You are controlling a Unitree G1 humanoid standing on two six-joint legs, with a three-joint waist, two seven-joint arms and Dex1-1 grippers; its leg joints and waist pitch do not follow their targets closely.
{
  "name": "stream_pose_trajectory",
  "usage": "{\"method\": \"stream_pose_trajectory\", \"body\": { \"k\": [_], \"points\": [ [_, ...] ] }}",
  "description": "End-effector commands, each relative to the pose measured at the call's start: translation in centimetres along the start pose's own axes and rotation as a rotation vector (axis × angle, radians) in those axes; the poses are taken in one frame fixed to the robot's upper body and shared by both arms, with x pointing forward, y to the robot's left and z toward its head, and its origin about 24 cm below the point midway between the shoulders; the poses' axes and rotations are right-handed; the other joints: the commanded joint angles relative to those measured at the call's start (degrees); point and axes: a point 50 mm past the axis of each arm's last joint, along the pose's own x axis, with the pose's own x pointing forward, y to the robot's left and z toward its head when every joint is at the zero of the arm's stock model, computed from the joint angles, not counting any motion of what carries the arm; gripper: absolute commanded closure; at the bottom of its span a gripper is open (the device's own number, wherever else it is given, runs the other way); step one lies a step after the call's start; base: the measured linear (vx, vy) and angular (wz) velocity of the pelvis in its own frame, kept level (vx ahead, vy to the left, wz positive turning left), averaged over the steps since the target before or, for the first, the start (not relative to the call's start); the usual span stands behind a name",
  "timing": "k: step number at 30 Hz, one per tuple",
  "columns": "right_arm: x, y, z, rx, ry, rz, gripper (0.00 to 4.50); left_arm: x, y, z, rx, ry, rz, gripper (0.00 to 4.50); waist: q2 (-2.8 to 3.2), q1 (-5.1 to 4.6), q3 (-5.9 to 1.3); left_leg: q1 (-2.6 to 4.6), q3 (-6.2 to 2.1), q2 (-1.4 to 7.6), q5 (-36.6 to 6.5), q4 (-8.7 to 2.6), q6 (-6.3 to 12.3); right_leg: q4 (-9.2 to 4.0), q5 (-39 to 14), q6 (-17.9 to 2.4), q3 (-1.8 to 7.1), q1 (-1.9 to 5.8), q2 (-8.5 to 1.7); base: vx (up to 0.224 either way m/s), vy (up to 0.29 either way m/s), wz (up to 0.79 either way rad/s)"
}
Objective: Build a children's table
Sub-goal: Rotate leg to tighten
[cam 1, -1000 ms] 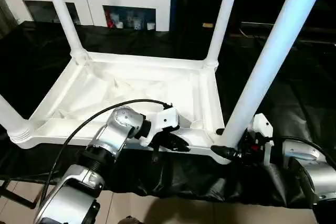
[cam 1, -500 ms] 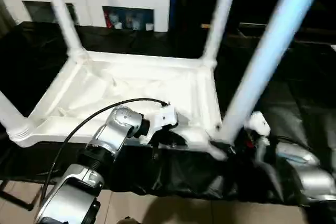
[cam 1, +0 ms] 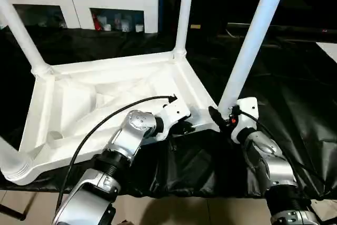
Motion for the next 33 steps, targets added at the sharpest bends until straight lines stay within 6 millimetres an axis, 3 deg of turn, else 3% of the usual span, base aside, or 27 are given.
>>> {"method": "stream_pose_trajectory", "body": {
  "k": [1,5,7,10,14,17,21,30,33],
  "points": [
    [1.6,5.7,-1.2,0.001,0.062,0.235,1.24,3.3,-3.7,2.9,0.034,-0.111,-0.165,4.5,-0.37,-0.01,-1.97,0.8,-1.91,3.67,-17.5,-4.48,0.46,-5.47,-14.1,-10.5,2.34,0.5,-3.72,0.0,0.0,0.0],
    [0.5,4.7,-0.9,-0.078,0.052,0.293,0.79,2.4,-3.5,2.4,0.049,-0.117,-0.219,4.5,-0.33,0.24,-2.07,0.68,-1.88,3.69,-16.1,-4.4,0.93,-5.28,-12.0,-10.6,2.36,0.73,-3.71,0.0,0.0,0.0],
    [0.1,4.4,-0.8,-0.1,0.047,0.327,0.79,2.1,-3.4,2.3,0.058,-0.119,-0.244,4.5,-0.4,0.36,-2.36,0.56,-1.66,3.58,-12.4,-3.9,2.62,-4.57,-4.7,-11.8,2.28,1.05,-3.52,0.0,0.0,0.0],
    [-1.6,4.2,-0.5,-0.152,0.033,0.51,0.79,1.1,-3.1,1.8,0.075,-0.107,-0.301,4.5,-0.52,0.83,-2.42,0.31,-1.5,3.49,-9.6,-3.43,5.35,-4.1,0.4,-13.0,2.18,1.46,-3.61,0.0,0.0,0.0],
    [-3.3,3.8,-0.5,-0.183,0.065,0.68,0.79,0.1,-2.7,1.3,0.094,-0.083,-0.37,4.5,-0.58,1.07,-2.26,0.35,-1.61,3.59,-10.4,-3.51,6.21,-4.33,-2.0,-13.5,1.95,1.6,-3.55,0.0,0.0,0.0],
    [-4.8,3.0,-0.6,-0.208,0.124,0.817,0.79,-0.7,-2.0,0.6,0.126,-0.028,-0.389,4.5,-0.55,0.98,-2.01,0.44,-1.7,3.87,-13.1,-3.76,5.57,-4.64,-6.2,-13.6,2.03,1.46,-3.63,0.0,0.0,0.0],
    [-5.8,2.5,-0.4,-0.209,0.166,0.91,1.13,-1.2,-1.4,0.5,0.133,-0.012,-0.398,4.5,-0.58,1.14,-1.95,0.68,-1.62,3.94,-14.2,-3.83,4.5,-4.86,-9.0,-14.0,2.05,1.29,-3.72,0.0,0.0,0.0],
    [-6.0,2.2,0.2,-0.195,0.188,0.995,1.79,-1.9,-0.7,0.4,0.146,0.004,-0.429,4.5,-0.65,2.1,-2.34,0.6,-1.43,3.97,-9.9,-3.32,5.62,-4.0,-3.2,-15.2,1.84,1.37,-3.75,0.0,0.0,0.0],
    [-6.0,2.4,0.1,-0.19,0.188,1.003,1.93,-1.9,-0.7,0.4,0.143,0.002,-0.432,4.5,-0.73,2.1,-2.31,0.53,-1.45,3.96,-10.2,-3.33,5.57,-4.01,-3.7,-15.4,1.81,1.43,-3.81,0.0,0.0,0.0]
  ]
}}
